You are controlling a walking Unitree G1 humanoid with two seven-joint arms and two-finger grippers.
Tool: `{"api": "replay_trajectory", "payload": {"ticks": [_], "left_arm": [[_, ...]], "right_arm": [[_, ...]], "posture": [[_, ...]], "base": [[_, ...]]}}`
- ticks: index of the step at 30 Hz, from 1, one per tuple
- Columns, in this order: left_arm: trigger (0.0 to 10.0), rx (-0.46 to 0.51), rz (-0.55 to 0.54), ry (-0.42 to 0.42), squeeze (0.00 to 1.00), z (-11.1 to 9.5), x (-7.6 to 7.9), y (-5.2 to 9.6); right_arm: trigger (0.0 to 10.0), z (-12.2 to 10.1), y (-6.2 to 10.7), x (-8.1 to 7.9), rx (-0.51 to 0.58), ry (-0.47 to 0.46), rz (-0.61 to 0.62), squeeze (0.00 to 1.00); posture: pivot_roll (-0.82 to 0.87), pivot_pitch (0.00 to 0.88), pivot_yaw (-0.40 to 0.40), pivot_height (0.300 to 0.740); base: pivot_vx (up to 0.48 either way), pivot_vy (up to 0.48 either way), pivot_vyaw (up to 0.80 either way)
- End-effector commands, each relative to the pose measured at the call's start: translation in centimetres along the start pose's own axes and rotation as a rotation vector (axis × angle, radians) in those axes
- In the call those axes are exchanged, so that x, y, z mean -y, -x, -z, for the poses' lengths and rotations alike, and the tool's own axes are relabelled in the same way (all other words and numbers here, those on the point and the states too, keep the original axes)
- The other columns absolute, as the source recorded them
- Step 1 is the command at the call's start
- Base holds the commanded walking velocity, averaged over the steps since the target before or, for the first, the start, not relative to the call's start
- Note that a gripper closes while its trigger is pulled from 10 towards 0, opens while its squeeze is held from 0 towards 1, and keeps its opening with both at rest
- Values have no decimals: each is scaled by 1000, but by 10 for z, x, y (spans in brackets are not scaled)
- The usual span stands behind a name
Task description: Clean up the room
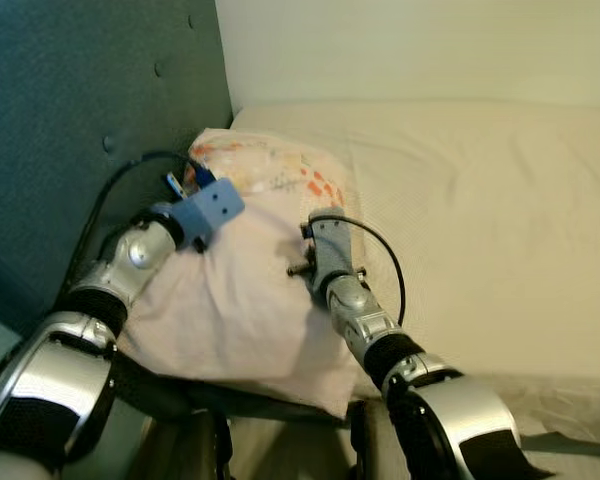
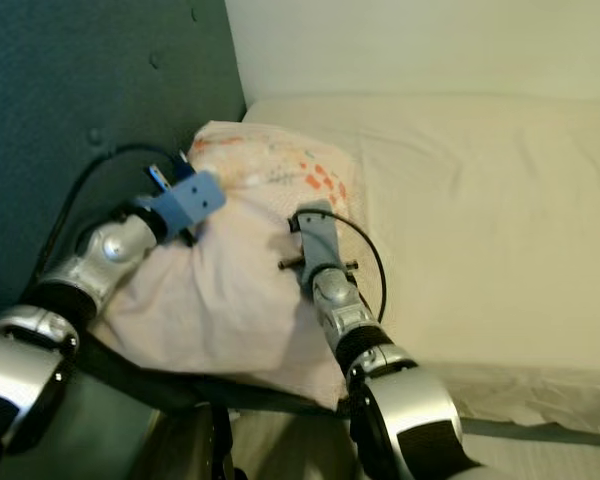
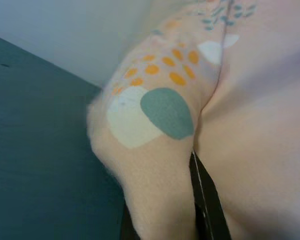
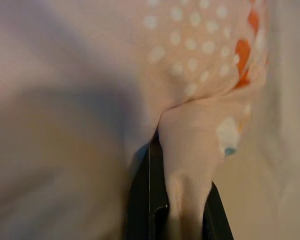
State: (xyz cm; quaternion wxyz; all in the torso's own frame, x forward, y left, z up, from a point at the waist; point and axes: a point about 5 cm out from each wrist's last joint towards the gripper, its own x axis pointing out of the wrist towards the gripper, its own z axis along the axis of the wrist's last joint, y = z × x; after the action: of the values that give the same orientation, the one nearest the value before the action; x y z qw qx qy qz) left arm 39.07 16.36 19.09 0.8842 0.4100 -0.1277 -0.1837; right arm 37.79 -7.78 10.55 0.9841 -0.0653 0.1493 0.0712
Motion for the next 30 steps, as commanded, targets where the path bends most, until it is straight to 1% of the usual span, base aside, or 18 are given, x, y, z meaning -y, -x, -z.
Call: {"api": "replay_trajectory", "payload": {"ticks": [1,3,4,5,6,7,9,13,15,16,17,18,20,21,27,28,29,30], "left_arm": [[10000,7,-55,62,0,0,-4,2],[10000,-37,-72,153,0,6,11,2],[10000,-49,-76,177,0,8,15,3],[10000,-49,-76,177,0,8,15,3],[10000,-61,-66,204,0,8,21,2],[10000,-61,-66,204,0,8,21,2],[10000,-67,-53,222,0,9,27,3],[10000,-70,-50,233,0,9,29,3],[10000,-85,-33,284,0,11,32,4],[10000,-92,-18,310,27,12,34,4],[10000,-96,-8,321,722,13,35,5],[10000,-102,-2,331,1000,15,36,6],[10000,-105,0,336,1000,16,37,6],[10000,-115,0,338,1000,18,36,8],[10000,-154,-13,335,1000,28,30,14],[10000,-168,-32,327,1000,32,23,17],[10000,-168,-32,327,1000,32,23,17],[10000,-174,-53,323,1000,35,16,19]], "right_arm": [[10000,28,4,8,-107,12,42,0],[10000,31,5,12,-112,9,53,0],[10000,31,5,14,-113,8,56,0],[10000,31,5,14,-113,8,56,0],[10000,30,5,17,-112,10,64,0],[10000,30,5,17,-112,10,64,0],[10000,28,4,21,-112,9,72,0],[10000,26,4,24,-106,-1,83,0],[10000,24,3,30,-98,-16,110,0],[10000,23,3,32,-97,-16,128,157],[10000,22,3,34,-97,-17,142,631],[10000,22,3,35,-97,-19,155,867],[10000,22,3,36,-97,-20,162,867],[10000,20,3,37,-94,-22,169,1000],[10000,13,2,40,-70,-33,182,1000],[10000,8,1,42,-61,-10,212,1000],[10000,8,1,42,-61,-10,212,1000],[10000,4,1,47,-57,25,262,1000]], "posture": [[48,266,5,596],[45,266,6,596],[45,266,6,596],[45,266,6,596],[40,266,8,596],[40,266,8,596],[34,267,8,596],[30,266,9,596],[26,261,11,596],[22,258,11,596],[22,258,11,596],[21,257,12,596],[21,257,12,596],[16,252,13,596],[11,245,13,596],[5,238,11,596],[5,238,11,596],[5,238,11,596]], "base": [[0,0,0],[0,0,0],[0,0,0],[0,0,0],[0,0,0],[0,0,0],[0,0,0],[0,0,0],[0,0,0],[0,0,0],[0,0,0],[0,0,0],[0,0,0],[0,0,0],[0,0,0],[0,0,0],[0,0,0],[0,0,0]]}}
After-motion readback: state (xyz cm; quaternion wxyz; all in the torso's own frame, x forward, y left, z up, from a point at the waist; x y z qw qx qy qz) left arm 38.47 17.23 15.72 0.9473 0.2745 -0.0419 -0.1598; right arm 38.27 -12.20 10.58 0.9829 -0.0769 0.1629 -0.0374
